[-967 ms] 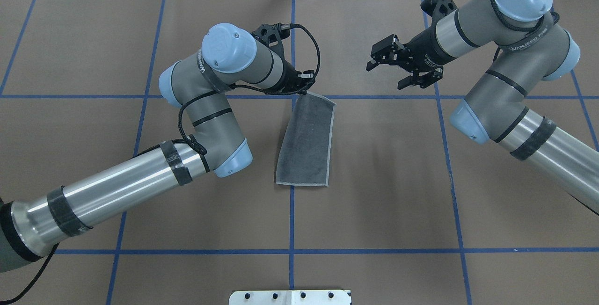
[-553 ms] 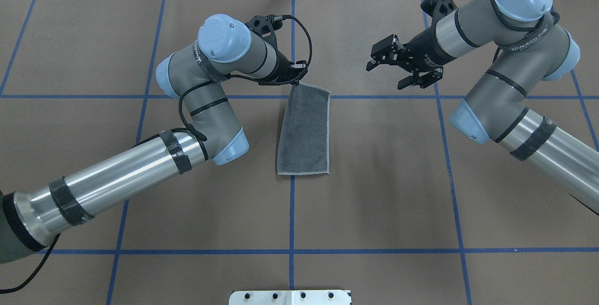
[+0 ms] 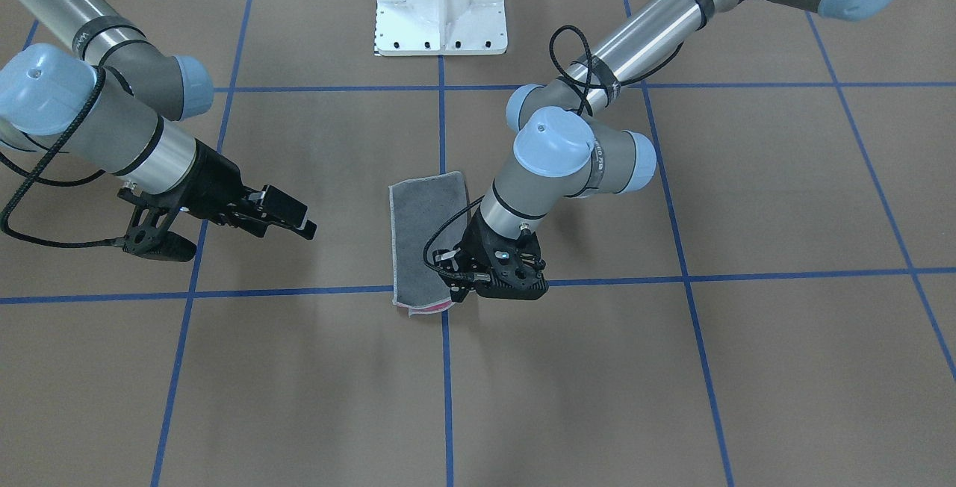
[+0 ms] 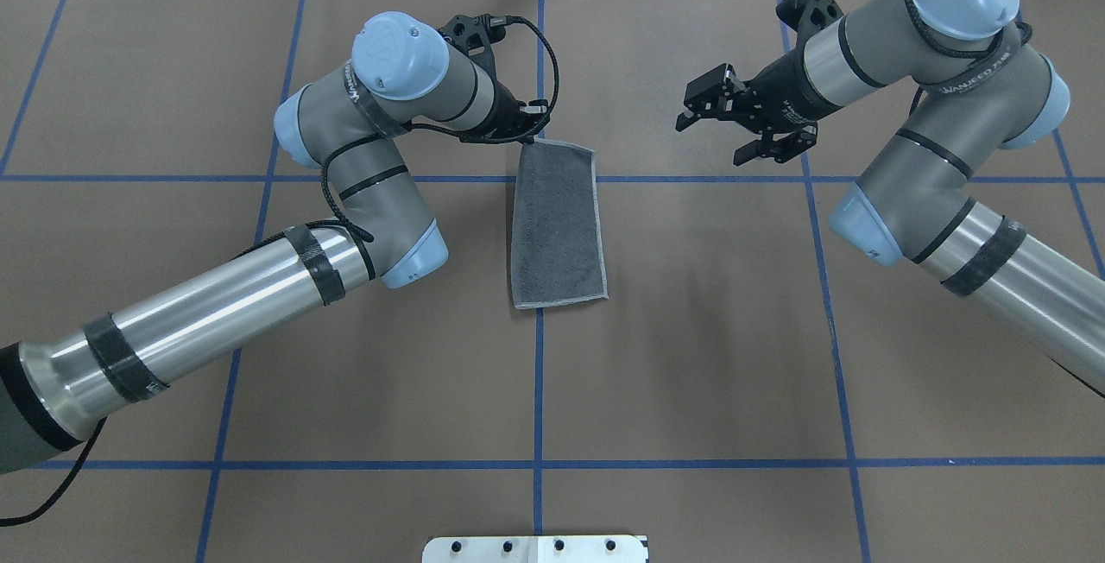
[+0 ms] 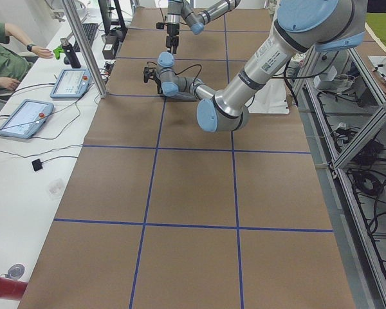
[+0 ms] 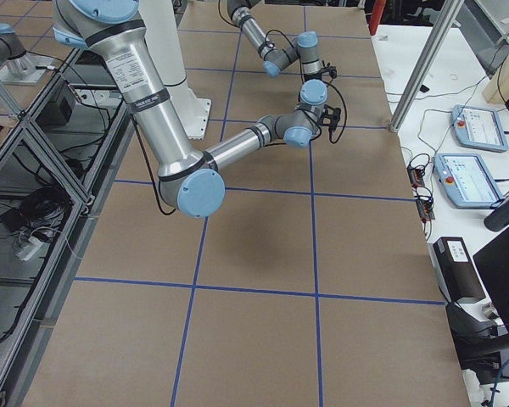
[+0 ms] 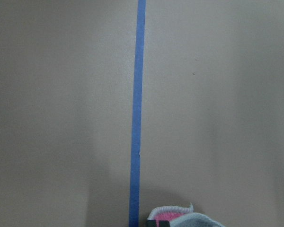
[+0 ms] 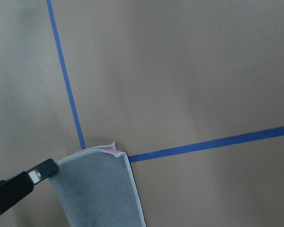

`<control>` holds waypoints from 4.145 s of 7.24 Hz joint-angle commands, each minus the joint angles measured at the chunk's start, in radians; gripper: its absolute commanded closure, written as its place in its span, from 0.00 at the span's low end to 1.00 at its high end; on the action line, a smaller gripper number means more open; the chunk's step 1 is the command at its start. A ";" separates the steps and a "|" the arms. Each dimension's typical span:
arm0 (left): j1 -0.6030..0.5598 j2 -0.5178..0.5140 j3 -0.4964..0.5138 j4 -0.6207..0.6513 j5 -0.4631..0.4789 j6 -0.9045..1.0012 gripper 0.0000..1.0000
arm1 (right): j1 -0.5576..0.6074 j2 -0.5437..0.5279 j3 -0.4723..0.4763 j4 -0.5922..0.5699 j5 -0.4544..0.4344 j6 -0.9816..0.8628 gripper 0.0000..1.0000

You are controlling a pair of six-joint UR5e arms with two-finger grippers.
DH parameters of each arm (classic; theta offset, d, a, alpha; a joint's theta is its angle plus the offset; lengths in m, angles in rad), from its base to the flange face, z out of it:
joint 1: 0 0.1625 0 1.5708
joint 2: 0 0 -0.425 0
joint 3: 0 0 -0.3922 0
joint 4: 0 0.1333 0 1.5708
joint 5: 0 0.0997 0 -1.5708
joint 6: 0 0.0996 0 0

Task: Fold towel twice with both arms
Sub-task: 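Pinch the strip's near end with the left gripper, then lift the near end and fold it over toward the far end with the left gripper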

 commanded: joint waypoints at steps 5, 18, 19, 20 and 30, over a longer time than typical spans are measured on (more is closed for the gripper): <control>-0.047 -0.012 -0.051 0.043 -0.104 -0.029 0.01 | 0.000 0.002 0.000 0.000 0.000 0.002 0.00; 0.253 0.255 -0.443 0.158 0.146 -0.709 0.01 | 0.009 0.006 0.002 0.002 0.005 0.008 0.00; 0.259 0.255 -0.437 0.158 0.146 -0.707 0.01 | 0.009 0.008 0.002 0.002 0.005 0.008 0.00; 0.259 0.255 -0.432 0.158 0.146 -0.704 0.01 | 0.009 0.008 0.002 0.002 0.005 0.008 0.00; 0.259 0.244 -0.416 0.161 0.141 -0.695 0.90 | 0.017 0.006 0.000 0.002 0.005 0.005 0.00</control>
